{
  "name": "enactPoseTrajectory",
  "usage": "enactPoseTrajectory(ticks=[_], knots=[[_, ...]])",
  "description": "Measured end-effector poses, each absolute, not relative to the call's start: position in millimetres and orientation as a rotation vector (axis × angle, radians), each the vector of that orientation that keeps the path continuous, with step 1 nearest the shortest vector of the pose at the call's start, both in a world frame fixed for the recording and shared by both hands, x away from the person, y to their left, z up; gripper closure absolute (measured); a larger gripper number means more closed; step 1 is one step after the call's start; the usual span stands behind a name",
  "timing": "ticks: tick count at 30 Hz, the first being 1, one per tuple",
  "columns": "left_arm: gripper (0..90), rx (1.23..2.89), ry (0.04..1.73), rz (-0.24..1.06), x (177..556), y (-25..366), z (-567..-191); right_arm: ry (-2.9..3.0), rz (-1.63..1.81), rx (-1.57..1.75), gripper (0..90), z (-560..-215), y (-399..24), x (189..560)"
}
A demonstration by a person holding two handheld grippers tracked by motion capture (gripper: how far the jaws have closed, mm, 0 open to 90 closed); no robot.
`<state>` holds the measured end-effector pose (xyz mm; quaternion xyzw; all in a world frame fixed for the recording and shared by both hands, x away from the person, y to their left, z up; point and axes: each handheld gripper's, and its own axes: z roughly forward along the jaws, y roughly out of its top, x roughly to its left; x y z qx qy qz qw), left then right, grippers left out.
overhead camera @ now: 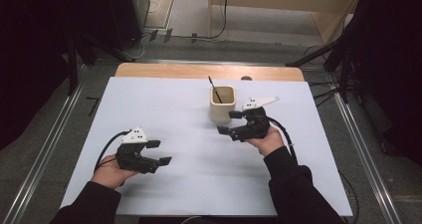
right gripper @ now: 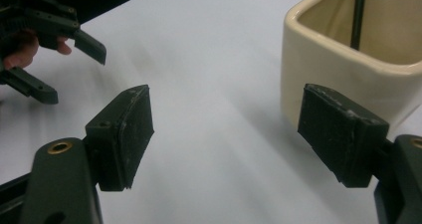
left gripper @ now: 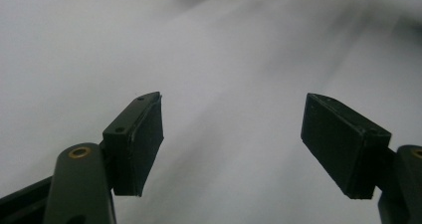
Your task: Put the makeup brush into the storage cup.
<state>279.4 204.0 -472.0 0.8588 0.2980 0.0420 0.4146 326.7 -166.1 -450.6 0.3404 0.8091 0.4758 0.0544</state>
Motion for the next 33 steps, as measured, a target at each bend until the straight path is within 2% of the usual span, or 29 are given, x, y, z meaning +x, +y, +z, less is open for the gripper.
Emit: enactPoseTrajectory(ticks=[33], knots=[[25.4, 2.164, 0.742, 0.100, 279, 203, -473, 2.506, 1.363, 0.997, 22.1, -471, -179, 286]])
